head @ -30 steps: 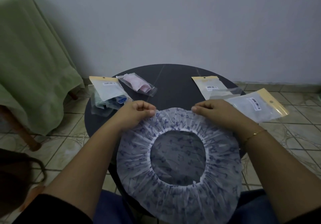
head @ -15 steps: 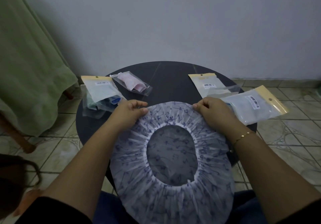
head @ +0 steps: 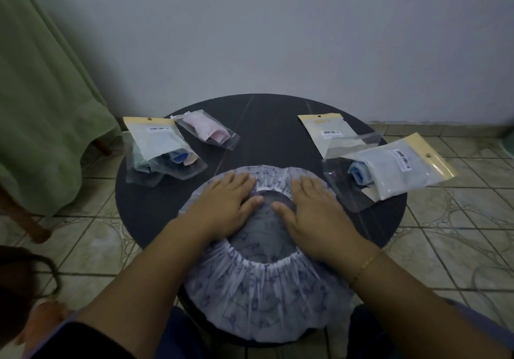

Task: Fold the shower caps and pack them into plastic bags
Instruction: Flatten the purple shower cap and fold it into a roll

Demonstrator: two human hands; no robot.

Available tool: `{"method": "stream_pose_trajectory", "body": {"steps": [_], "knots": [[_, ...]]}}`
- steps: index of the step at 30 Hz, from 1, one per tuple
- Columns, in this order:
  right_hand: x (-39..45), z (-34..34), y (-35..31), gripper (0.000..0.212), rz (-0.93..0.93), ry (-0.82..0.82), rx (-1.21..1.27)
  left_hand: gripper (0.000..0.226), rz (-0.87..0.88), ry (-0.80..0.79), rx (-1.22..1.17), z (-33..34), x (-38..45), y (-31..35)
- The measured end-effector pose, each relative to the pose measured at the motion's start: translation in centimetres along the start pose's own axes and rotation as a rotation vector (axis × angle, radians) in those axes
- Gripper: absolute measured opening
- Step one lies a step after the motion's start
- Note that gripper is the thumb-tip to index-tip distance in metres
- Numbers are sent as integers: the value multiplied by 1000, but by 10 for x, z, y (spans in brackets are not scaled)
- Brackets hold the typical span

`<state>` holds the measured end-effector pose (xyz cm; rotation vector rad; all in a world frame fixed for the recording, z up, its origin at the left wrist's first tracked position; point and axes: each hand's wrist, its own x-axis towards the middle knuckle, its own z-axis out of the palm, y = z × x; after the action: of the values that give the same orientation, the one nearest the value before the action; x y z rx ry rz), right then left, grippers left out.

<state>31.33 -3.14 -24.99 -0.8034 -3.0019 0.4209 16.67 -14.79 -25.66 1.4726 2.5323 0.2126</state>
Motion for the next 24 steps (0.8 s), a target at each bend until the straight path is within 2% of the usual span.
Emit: {"method": "stream_pose_trajectory", "body": {"steps": [2, 7, 11, 13, 18, 24], "knots": [[0, 10, 1, 78, 21, -83, -8, 64, -35, -40, 24, 7, 1, -4], [5, 13, 4, 78, -9, -84, -8, 65, -93, -1, 38, 10, 0, -2], [8, -11, 8, 67, -77, -4, 134, 66, -218, 29, 83, 11, -5, -1], [6, -26, 12, 60, -53, 53, 141, 65, -304, 64, 151, 6, -10, 1], [-4, -37, 13, 40, 87, 154, 45, 53, -423, 136, 293, -9, -23, 4], [-6, -27, 11, 43, 53, 138, -91, 47, -431, 287, 453, -23, -31, 7]]}}
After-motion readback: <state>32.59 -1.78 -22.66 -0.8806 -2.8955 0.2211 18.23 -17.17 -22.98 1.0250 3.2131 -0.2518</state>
